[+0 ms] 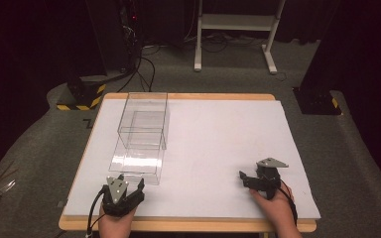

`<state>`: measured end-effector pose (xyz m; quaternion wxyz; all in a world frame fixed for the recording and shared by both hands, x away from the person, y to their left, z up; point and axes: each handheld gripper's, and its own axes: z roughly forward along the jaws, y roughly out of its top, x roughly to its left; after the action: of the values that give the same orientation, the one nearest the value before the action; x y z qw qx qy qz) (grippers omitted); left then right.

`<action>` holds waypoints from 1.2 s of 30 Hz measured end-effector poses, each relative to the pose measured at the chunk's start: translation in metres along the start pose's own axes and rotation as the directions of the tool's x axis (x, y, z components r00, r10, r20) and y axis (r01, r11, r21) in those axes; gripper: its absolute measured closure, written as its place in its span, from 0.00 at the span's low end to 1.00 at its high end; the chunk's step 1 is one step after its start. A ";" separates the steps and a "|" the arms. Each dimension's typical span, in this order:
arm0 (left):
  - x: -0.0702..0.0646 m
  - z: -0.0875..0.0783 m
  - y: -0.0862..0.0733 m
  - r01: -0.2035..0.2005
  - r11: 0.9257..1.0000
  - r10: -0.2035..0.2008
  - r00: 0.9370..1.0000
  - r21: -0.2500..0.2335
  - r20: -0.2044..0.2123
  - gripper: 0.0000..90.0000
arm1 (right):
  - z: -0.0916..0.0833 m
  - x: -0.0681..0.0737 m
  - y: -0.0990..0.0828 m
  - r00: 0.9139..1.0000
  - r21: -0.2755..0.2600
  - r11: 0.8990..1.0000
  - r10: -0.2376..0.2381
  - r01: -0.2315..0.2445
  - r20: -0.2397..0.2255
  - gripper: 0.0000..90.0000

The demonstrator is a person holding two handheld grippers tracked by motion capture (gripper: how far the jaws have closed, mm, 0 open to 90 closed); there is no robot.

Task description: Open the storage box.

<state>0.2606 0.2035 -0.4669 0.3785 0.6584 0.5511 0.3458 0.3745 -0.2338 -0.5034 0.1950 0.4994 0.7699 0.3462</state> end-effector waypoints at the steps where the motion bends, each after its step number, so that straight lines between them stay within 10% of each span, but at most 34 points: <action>1: 0.000 0.000 0.000 0.004 1.000 -0.004 1.000 0.003 0.001 0.34 | 0.000 0.000 0.000 1.000 0.000 1.000 0.000 0.000 0.000 0.24; 19: 0.012 -0.015 0.026 0.022 0.997 -0.018 0.998 -0.080 0.056 0.31 | 0.000 0.001 0.000 1.000 0.002 1.000 -0.001 0.000 0.005 0.24; 36: 0.079 0.013 0.059 0.041 0.992 -0.028 0.994 -0.123 0.110 0.37 | 0.000 0.001 0.000 1.000 0.003 1.000 -0.001 0.001 0.008 0.24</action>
<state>0.3116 0.2738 -0.4178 0.4541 0.6416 0.5184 0.3367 0.3742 -0.2327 -0.5034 0.1977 0.5006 0.7699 0.3429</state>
